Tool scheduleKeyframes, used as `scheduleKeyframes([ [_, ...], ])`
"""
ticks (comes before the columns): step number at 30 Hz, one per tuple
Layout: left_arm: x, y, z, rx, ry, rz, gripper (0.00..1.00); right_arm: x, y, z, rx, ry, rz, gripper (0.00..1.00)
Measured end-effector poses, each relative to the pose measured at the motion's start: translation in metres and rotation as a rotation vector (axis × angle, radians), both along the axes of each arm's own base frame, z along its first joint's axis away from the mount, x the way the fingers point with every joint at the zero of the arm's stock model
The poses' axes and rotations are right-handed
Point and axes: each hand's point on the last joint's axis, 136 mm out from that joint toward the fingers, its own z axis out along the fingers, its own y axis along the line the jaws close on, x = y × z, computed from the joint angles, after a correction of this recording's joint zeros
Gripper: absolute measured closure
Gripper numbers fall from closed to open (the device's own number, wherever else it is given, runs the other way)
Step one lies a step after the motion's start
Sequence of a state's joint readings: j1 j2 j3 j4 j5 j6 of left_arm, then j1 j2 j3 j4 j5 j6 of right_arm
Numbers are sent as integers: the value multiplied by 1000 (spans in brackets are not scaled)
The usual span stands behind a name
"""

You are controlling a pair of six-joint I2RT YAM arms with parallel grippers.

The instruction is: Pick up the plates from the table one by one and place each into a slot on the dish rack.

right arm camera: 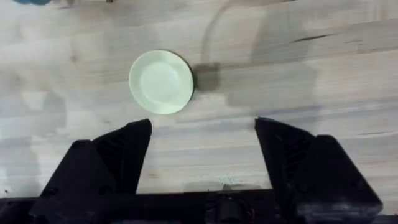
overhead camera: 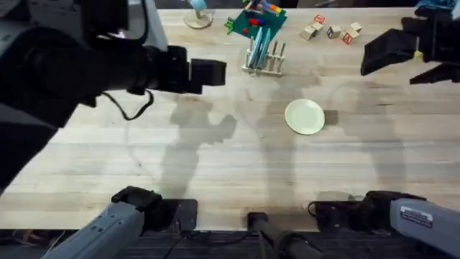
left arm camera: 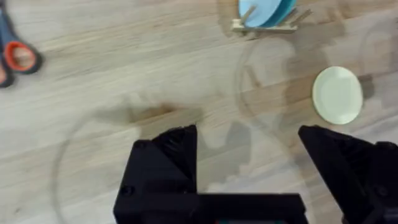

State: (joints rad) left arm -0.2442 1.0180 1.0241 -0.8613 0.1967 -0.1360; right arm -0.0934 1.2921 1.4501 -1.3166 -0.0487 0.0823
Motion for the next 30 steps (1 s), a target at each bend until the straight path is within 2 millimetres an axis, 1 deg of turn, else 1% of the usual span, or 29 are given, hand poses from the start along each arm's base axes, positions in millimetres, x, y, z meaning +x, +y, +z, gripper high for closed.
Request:
scheduleKeyframes([
  [3,4,-17,0,-23,-4,-29,12,-3,-2,0,12,6,7,7],
  [4,3,-25,-1,-33,-1,-45,59,-3,-2,0,14,7,9,7],
  [6,2,-42,-3,-57,12,-79,114,-4,-4,0,16,8,9,7],
  [8,1,-60,-7,-80,36,-110,196,-4,-5,0,18,7,10,7],
  [10,-1,-79,-14,-99,64,-137,471,-4,-5,0,18,7,16,6],
  [12,-3,-98,-21,-120,93,-157,800,-4,-4,0,19,6,21,6],
  [13,-3,-106,-24,-130,106,-166,912,-4,-4,0,20,6,24,7],
  [14,-4,-116,-26,-150,121,-175,948,-4,-4,0,20,6,25,7],
  [18,-4,-149,-28,-243,156,-211,958,-4,-3,0,22,5,29,7],
  [21,-4,-168,-28,-313,187,-225,958,-4,-3,0,23,4,29,8],
  [26,-5,-188,-37,-374,250,-229,958,-4,-3,0,25,4,30,7],
  [30,-3,-198,-47,-403,299,-210,958,-4,-3,0,25,4,29,7],
])
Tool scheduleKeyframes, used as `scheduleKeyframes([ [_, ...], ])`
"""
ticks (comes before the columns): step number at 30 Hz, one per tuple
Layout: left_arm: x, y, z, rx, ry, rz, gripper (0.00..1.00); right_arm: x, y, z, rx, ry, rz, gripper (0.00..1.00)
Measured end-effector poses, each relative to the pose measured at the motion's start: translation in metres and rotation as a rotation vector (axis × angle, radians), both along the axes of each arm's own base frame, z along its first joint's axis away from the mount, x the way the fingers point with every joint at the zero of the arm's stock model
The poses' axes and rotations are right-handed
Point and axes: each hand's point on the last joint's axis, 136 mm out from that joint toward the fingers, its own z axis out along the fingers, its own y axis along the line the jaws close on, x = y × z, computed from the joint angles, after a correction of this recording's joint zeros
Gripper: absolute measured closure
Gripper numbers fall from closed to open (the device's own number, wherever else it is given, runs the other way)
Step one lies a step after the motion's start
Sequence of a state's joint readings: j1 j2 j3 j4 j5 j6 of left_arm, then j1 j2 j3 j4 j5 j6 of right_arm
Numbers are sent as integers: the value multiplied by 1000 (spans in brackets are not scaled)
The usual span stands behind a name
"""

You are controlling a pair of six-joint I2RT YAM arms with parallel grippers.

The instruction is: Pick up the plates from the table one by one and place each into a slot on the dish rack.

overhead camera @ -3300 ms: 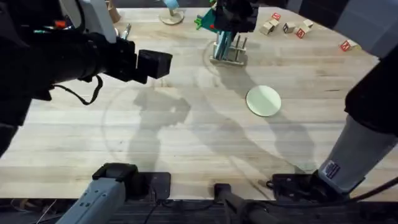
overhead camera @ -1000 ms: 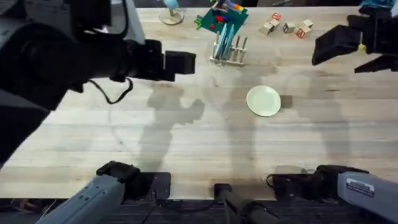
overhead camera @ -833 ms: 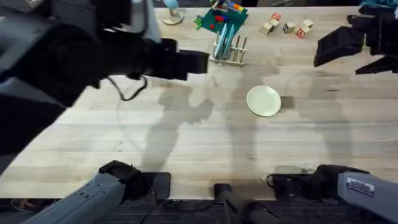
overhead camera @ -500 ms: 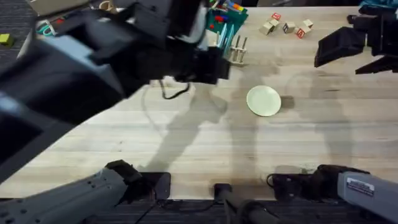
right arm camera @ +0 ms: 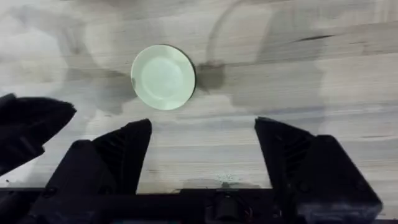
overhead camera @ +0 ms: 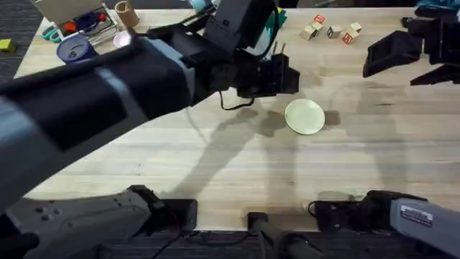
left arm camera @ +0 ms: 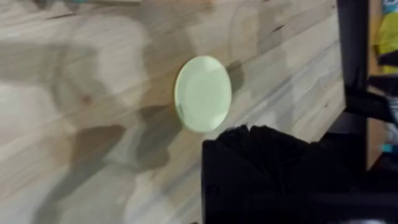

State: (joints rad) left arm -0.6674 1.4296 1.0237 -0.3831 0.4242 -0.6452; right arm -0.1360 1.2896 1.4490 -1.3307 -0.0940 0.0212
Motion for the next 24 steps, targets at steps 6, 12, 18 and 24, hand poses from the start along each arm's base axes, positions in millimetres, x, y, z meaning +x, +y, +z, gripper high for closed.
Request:
scheduleKeyframes([
  [6,13,-23,3,-135,-35,-14,958,1,0,0,0,-4,0,7],
  [12,8,-22,-30,-154,24,6,957,1,0,0,0,-4,0,7],
  [18,7,-25,-57,-142,89,18,958,1,1,0,3,-5,2,7],
  [24,3,-32,-81,-128,152,-2,958,1,1,0,3,-5,2,7],
])
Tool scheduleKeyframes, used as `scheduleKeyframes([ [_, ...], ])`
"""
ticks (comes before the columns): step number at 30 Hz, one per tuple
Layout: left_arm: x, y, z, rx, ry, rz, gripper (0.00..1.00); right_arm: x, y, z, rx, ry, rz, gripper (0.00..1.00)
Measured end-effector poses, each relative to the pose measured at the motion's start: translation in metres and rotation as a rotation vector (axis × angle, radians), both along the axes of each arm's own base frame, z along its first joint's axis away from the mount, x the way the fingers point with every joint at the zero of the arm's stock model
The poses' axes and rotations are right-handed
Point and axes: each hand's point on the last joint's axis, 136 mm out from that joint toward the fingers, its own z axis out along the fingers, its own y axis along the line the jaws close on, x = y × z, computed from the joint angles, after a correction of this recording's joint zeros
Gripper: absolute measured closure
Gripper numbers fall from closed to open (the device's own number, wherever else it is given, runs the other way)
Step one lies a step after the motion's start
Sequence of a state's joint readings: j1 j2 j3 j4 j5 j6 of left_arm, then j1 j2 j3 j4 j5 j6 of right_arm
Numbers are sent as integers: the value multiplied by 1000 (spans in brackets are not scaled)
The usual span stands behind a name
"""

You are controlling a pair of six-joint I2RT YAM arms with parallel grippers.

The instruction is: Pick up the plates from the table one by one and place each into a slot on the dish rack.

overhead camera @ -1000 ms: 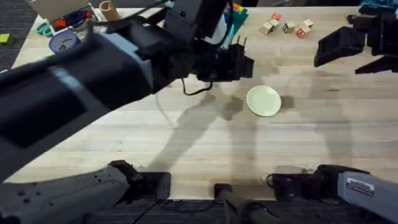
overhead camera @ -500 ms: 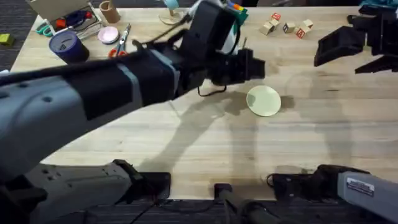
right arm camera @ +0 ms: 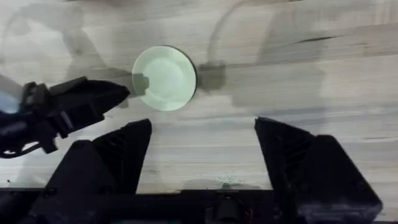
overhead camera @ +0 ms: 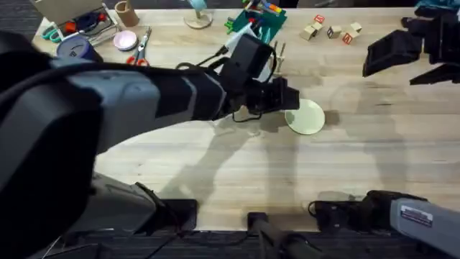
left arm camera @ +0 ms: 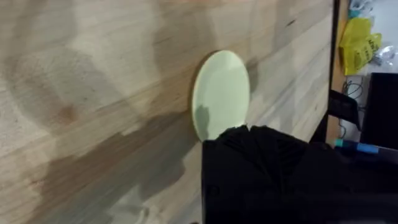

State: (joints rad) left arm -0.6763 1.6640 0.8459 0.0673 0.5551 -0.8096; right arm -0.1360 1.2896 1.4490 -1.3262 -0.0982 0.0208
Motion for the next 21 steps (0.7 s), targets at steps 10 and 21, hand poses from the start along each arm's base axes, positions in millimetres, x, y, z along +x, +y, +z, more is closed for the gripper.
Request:
scheduleKeyframes([
  [10,-4,-4,-9,10,17,-9,958,0,0,0,0,0,0,7],
  [21,-5,-11,-22,15,24,-22,958,1,4,1,18,-6,23,7],
])
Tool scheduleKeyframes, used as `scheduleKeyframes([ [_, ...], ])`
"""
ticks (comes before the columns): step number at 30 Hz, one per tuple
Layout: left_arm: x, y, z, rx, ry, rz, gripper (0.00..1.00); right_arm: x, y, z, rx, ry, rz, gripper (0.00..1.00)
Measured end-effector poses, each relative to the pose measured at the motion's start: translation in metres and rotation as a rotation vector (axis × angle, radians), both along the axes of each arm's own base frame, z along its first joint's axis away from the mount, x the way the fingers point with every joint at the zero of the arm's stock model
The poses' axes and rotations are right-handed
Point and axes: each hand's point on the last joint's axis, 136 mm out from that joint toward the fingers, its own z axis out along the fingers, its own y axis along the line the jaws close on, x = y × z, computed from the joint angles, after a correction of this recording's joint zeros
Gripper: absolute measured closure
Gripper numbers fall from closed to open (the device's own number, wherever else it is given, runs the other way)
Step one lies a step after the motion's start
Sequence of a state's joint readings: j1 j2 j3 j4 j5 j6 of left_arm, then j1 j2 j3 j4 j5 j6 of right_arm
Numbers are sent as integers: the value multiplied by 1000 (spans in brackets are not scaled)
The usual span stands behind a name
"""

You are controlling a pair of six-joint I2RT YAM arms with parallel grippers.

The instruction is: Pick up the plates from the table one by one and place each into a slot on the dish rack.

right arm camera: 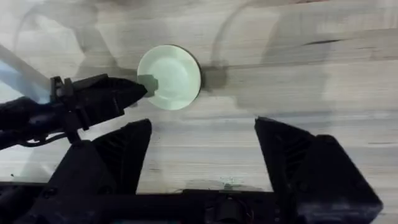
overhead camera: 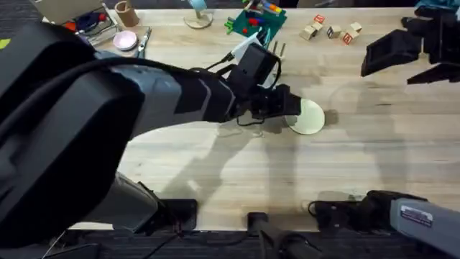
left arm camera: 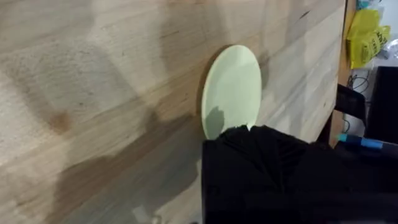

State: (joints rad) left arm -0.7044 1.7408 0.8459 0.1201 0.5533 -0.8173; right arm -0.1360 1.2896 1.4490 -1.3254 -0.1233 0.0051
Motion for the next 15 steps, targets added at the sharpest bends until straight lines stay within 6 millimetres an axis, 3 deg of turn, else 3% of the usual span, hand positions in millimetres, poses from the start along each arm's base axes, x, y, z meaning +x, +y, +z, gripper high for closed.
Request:
scheduleKeyframes([
  [15,3,-3,-20,11,16,0,958,0,1,0,2,-1,7,8],
])
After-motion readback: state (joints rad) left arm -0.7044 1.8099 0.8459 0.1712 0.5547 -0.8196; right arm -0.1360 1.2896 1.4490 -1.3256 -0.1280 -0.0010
